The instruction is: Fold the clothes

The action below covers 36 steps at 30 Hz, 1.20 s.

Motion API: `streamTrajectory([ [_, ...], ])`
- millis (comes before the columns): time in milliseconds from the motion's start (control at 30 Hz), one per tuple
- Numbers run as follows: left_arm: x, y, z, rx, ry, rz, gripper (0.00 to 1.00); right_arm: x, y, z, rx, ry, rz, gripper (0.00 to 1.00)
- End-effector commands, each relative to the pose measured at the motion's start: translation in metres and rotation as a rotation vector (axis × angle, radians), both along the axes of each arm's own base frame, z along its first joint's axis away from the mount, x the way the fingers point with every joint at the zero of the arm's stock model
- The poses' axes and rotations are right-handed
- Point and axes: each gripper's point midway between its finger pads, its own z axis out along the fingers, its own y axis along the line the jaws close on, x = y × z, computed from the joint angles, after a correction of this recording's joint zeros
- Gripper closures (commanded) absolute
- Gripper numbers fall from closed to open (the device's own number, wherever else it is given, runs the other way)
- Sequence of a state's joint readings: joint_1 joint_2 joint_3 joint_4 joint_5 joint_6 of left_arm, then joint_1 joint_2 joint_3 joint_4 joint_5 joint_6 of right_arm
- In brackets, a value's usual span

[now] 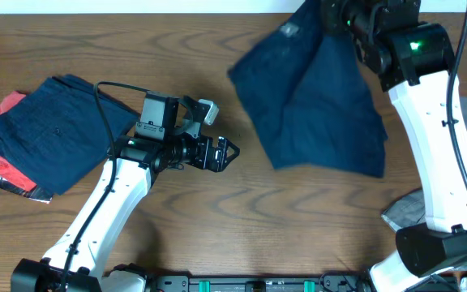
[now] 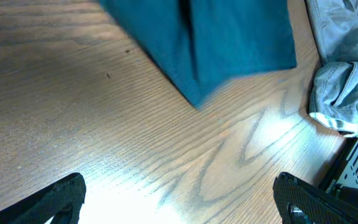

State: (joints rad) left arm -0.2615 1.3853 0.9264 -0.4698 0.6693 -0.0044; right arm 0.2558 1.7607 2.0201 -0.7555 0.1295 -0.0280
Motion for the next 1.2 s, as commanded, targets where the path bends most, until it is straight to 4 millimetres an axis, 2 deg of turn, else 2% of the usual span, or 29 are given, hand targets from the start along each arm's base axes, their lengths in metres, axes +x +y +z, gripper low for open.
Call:
streamTrajectory([
  [0, 0.006, 0.002, 0.011, -0.002, -0.025, 0.021, 0.02, 0.002, -0.024, 0.004, 0.040, -0.001, -0.113, 0.99],
  [133, 0.008, 0.005, 0.009, 0.016, -0.030, 0.034, 0.02, -0.004, -0.018, -0.010, 0.038, 0.063, -0.063, 0.99],
  [200, 0.010, 0.007, 0.008, 0.027, -0.037, 0.042, 0.02, -0.007, -0.003, -0.012, 0.033, 0.077, 0.032, 0.99],
  [300, 0.013, 0.009, 0.009, 0.036, -0.048, 0.054, 0.02, -0.019, 0.035, -0.011, 0.029, 0.079, 0.248, 0.99],
  [433, 0.020, 0.018, 0.010, 0.033, -0.052, 0.088, 0.02, -0.036, 0.055, 0.004, 0.033, 0.053, 0.329, 0.99],
  [567, 0.027, 0.033, 0.010, 0.034, -0.050, 0.136, 0.02, -0.063, 0.054, 0.039, 0.043, -0.017, 0.346, 0.99],
  [633, 0.031, 0.042, 0.010, 0.034, -0.050, 0.164, 0.02, -0.085, 0.050, 0.061, 0.051, -0.058, 0.364, 0.99],
  [767, 0.042, 0.057, 0.013, 0.023, -0.060, 0.227, 0.02, -0.142, 0.056, 0.096, 0.068, -0.122, 0.511, 0.99],
  [867, 0.052, 0.066, 0.018, -0.001, -0.072, 0.284, 0.02, -0.179, 0.057, 0.112, 0.086, -0.145, 0.582, 0.99],
  [967, 0.058, 0.071, 0.022, -0.009, -0.089, 0.307, 0.02, -0.206, 0.058, 0.117, 0.086, -0.154, 0.647, 0.99],
  [1067, 0.061, 0.076, 0.023, -0.016, -0.090, 0.331, 0.02, -0.221, 0.056, 0.119, 0.062, -0.161, 0.673, 0.99],
  [1167, 0.062, 0.080, 0.023, -0.016, -0.089, 0.341, 0.02, -0.210, 0.046, 0.114, 0.022, -0.156, 0.608, 0.99],
])
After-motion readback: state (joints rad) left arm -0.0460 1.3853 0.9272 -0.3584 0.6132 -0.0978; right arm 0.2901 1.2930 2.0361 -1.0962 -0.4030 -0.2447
